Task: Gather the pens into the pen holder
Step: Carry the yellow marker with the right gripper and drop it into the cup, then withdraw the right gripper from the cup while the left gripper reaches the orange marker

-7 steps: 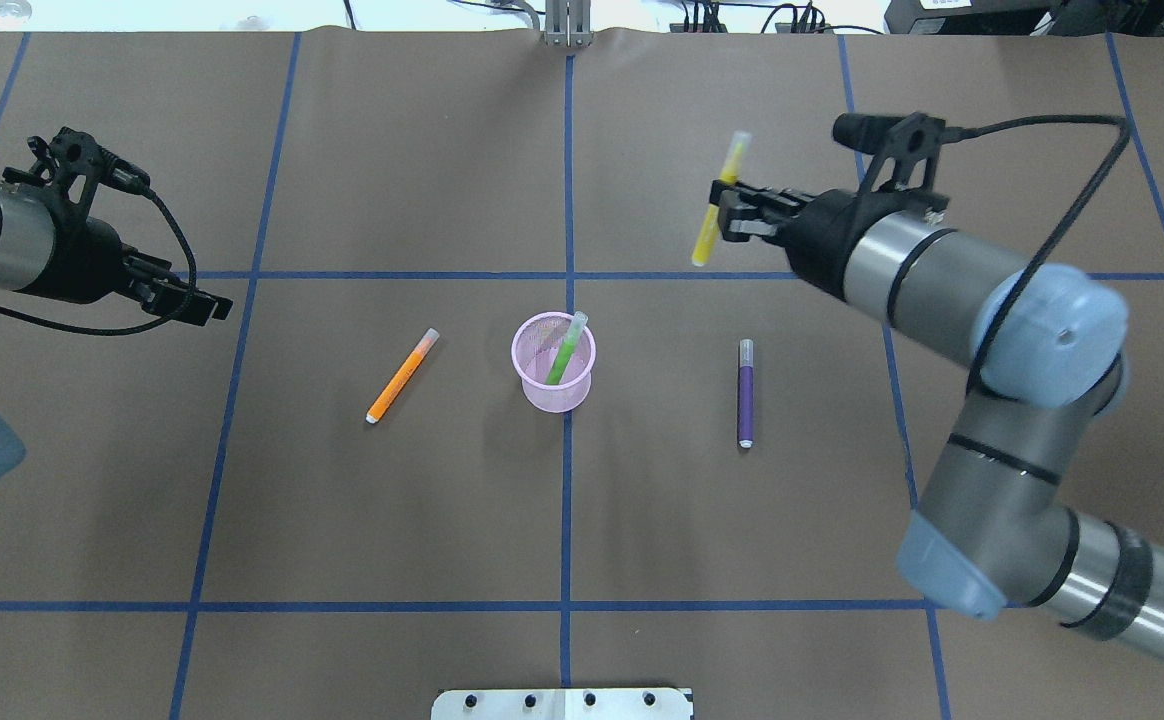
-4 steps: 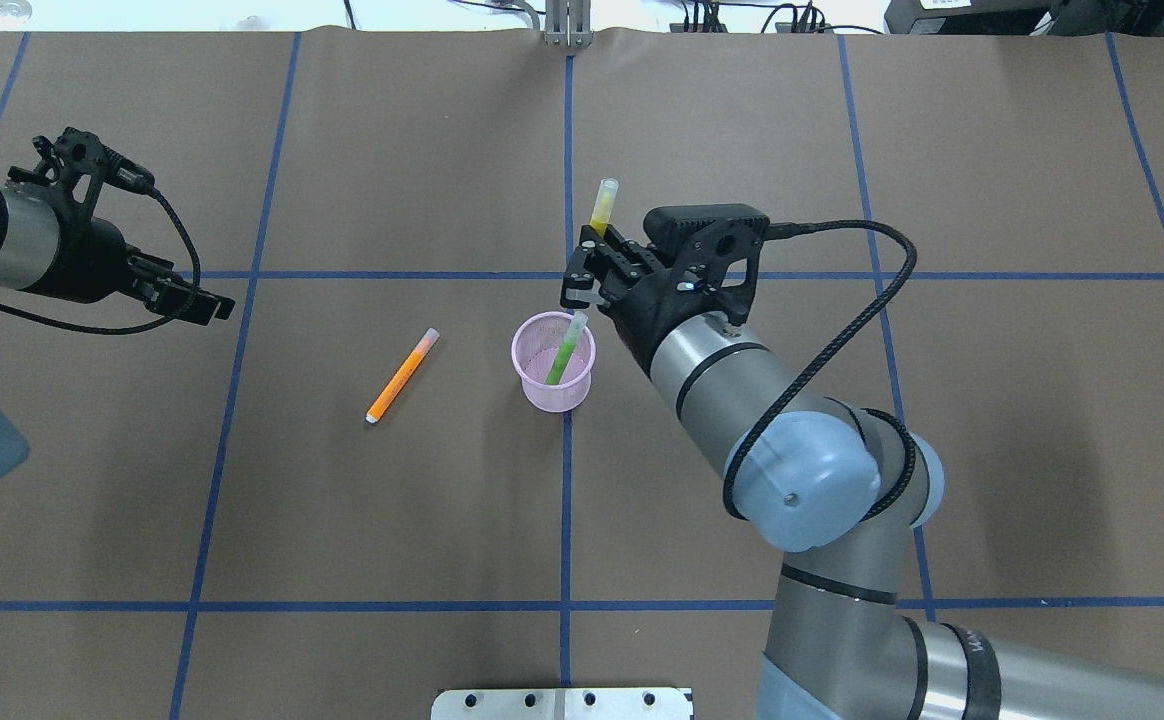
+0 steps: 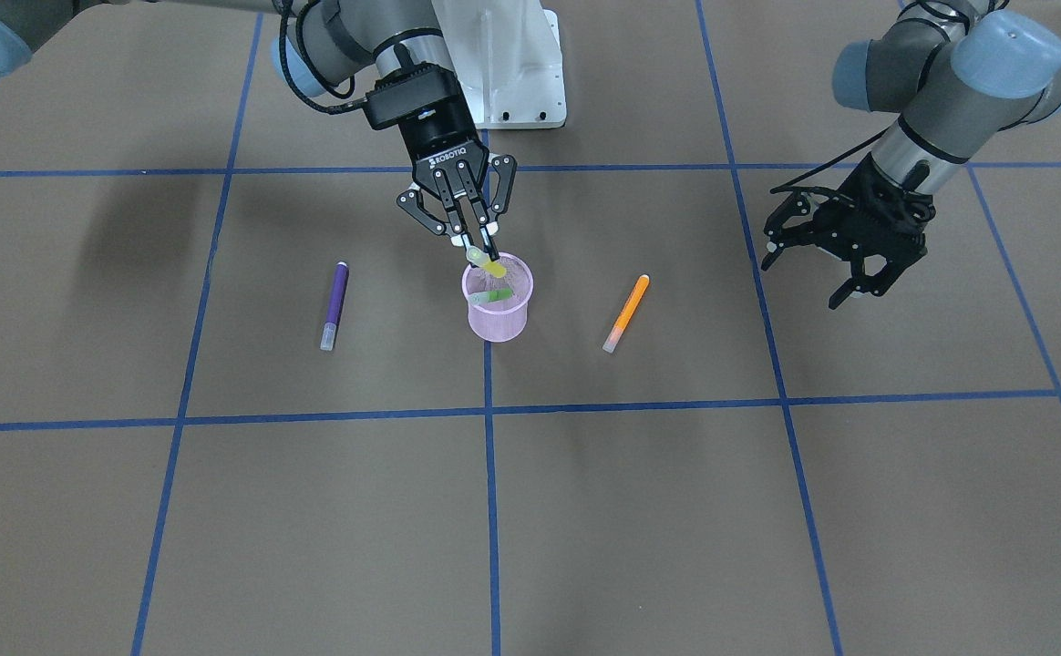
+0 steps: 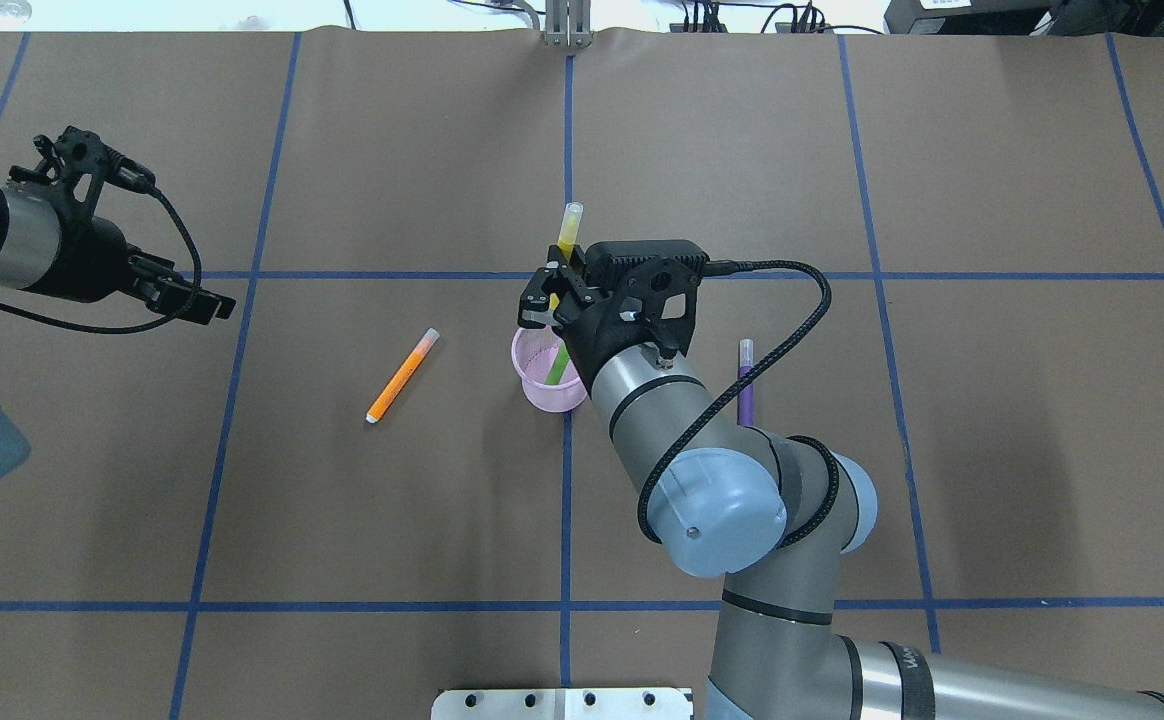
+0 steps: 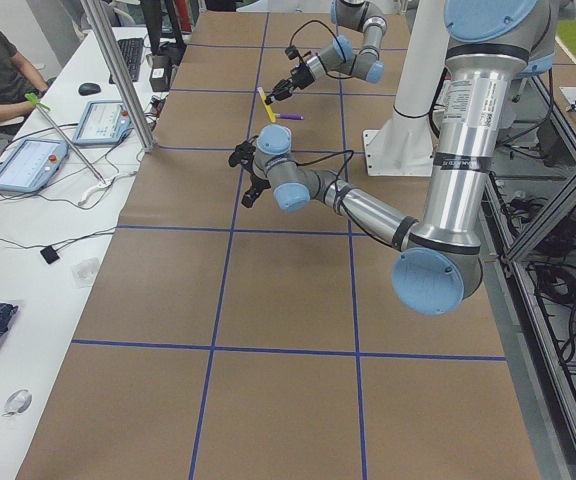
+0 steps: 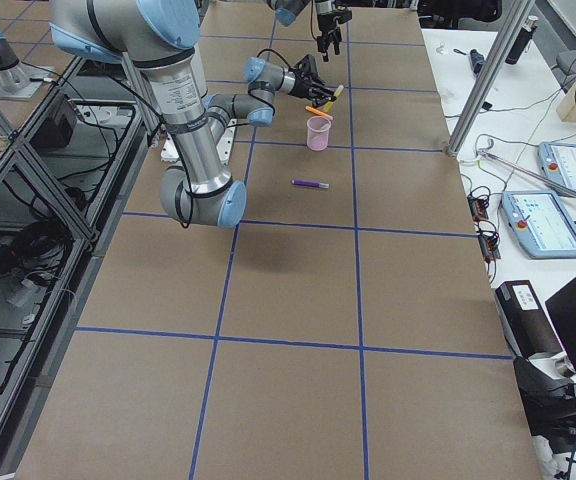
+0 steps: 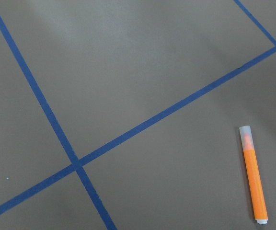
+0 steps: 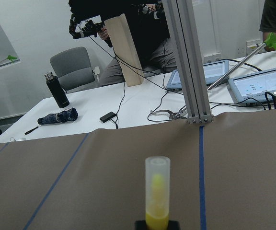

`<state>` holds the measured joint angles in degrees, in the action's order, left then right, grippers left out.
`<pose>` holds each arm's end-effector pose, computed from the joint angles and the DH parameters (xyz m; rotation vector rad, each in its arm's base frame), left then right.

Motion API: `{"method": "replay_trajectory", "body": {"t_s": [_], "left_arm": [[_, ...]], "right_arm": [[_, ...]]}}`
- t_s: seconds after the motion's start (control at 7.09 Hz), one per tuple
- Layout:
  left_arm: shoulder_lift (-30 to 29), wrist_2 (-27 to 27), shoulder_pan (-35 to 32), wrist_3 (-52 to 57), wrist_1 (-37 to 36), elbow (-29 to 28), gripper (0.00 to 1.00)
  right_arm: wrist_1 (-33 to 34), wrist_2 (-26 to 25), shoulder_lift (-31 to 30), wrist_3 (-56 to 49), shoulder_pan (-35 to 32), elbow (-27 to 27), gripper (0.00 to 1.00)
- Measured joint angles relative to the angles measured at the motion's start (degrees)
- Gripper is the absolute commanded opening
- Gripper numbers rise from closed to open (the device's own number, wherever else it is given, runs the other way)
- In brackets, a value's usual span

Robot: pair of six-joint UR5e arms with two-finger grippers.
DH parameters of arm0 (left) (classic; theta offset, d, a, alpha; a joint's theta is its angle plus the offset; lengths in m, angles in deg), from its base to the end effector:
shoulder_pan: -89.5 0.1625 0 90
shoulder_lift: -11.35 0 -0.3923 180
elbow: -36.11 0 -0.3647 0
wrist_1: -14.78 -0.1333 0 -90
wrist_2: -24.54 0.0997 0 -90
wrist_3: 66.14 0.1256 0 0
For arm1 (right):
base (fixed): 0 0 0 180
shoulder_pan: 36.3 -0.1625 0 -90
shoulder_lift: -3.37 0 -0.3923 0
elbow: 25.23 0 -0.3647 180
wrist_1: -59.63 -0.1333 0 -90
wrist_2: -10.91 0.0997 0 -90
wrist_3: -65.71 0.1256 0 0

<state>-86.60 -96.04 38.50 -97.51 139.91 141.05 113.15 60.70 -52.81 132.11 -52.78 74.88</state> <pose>0.2826 -0.4593 0.3819 0.5286 0.9707 0.3894 -0.5070 -0.3736 0.1531 1.0007 -1.0561 0.3897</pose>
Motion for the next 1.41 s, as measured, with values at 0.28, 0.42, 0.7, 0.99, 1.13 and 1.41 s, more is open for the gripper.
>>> {"method": "replay_trajectory", "body": {"t_s": [0.28,0.42,0.7,0.99,1.13,1.41], "left_arm": [[0.0,0.0,0.0,0.0,0.0,0.0,0.99],[0.0,0.0,0.0,0.0,0.0,0.0,0.99],[-0.3,0.1,0.2,-1.9,-0.2,-0.1,0.99],[-4.8,0.0,0.4,-3.5,-7.0,-0.1,0.99],[-10.5,0.0,0.8,-3.6,-16.1,-0.6,0.99],[-20.0,0.4,4.5,-4.6,-27.5,-4.0,0.99]], "right_arm": [[0.1,-0.9,-0.4,0.3,1.4,-0.3,0.7],[0.1,-2.1,-0.6,0.3,2.0,-0.7,0.72],[0.1,-3.2,-0.6,0.3,2.2,-1.0,0.72],[-0.1,-2.5,-1.4,0.3,1.9,0.9,0.71],[-0.1,-0.6,-3.1,0.6,1.2,2.5,0.7],[-0.2,8.6,-7.9,2.9,-3.1,4.2,0.69]]}}
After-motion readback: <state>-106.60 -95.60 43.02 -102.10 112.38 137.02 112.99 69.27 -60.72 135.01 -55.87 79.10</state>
